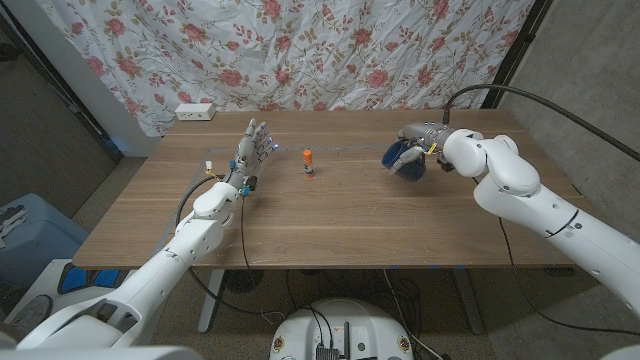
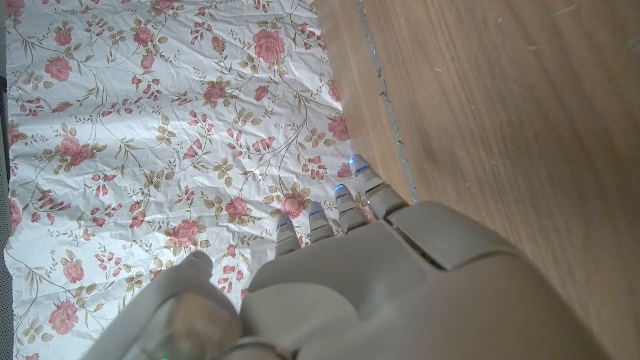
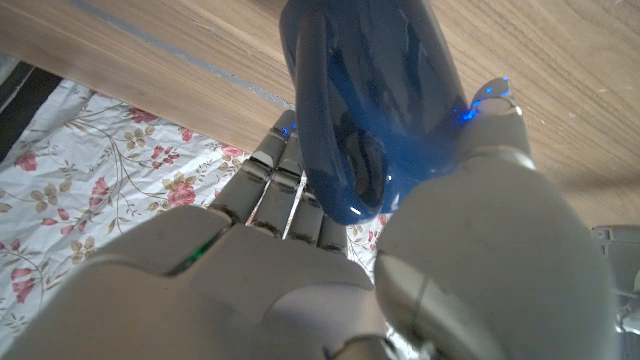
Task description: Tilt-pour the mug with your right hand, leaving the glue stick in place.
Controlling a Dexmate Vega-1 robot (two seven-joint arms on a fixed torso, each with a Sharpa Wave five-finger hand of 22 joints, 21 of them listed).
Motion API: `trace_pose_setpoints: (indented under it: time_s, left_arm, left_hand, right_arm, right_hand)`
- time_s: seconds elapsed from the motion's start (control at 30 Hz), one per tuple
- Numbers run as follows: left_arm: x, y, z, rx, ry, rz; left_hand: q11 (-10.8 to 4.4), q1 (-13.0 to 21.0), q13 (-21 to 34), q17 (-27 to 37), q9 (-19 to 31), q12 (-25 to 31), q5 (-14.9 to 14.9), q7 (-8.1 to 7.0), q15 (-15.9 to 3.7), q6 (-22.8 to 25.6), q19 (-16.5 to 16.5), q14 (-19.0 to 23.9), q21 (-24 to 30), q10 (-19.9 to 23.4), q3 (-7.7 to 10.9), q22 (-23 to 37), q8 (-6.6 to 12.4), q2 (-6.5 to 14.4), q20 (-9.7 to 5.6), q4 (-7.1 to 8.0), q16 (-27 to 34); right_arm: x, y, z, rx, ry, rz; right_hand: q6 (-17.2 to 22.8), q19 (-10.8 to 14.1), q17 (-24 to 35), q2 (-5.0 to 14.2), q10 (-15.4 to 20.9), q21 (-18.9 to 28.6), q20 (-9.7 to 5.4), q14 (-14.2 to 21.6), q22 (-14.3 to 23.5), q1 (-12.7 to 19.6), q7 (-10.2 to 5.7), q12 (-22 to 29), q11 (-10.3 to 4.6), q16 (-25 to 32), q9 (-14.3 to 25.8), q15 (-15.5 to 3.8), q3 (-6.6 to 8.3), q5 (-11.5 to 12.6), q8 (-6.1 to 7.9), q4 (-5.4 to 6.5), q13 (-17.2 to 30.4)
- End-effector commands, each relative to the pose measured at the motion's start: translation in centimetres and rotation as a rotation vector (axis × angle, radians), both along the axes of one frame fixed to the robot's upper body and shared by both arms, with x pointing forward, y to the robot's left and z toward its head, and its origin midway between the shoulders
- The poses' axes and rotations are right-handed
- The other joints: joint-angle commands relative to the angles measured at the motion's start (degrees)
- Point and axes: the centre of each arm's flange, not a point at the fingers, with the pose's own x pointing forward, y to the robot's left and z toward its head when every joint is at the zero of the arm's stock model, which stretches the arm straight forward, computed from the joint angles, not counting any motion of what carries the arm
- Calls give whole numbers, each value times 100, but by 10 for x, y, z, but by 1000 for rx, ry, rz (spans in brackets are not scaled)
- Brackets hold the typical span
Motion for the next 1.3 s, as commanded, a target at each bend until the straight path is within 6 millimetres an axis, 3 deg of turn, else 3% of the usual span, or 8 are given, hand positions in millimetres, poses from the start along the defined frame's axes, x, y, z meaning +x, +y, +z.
trace_pose_setpoints:
  time_s: [0.03, 0.63, 1.3]
  left_arm:
    - [0, 0, 0, 0, 0, 0]
    - [0, 0, 0, 0, 0, 0]
    - [0, 0, 0, 0, 0, 0]
  left_hand:
    - [-43, -17, 27, 29, 14, 23, 24, -36, -21, -16, 48, 45, 34, -21, 34, 17, 35, 679, -3, 5, 29]
    - [-31, -17, 27, 30, 15, 23, 24, -40, -22, -16, 48, 51, 34, -19, 33, 17, 36, 679, -2, 5, 31]
    - [-43, -17, 27, 30, 15, 22, 24, -30, -26, -12, 50, 44, 34, -21, 33, 17, 37, 679, 1, 5, 28]
  right_arm:
    - [0, -14, -20, 209, -32, 33]
    - [2, -27, -52, 495, -117, 93]
    - [15, -25, -99, 733, -219, 168]
  right_hand:
    - [666, 65, 27, 945, 863, 37, -670, 155, 15, 815, -574, -23, -787, 54, 17, -941, 158, -30, 42, 176, 32]
    - [698, 99, 86, 958, 905, 50, -666, 155, 21, 807, -555, -71, -747, 67, 3, -936, 126, -73, 59, 177, 15]
    - [691, 123, 144, 998, 916, 64, -690, 135, 31, 849, -555, -115, -732, 79, -3, -935, 116, -104, 58, 165, 24]
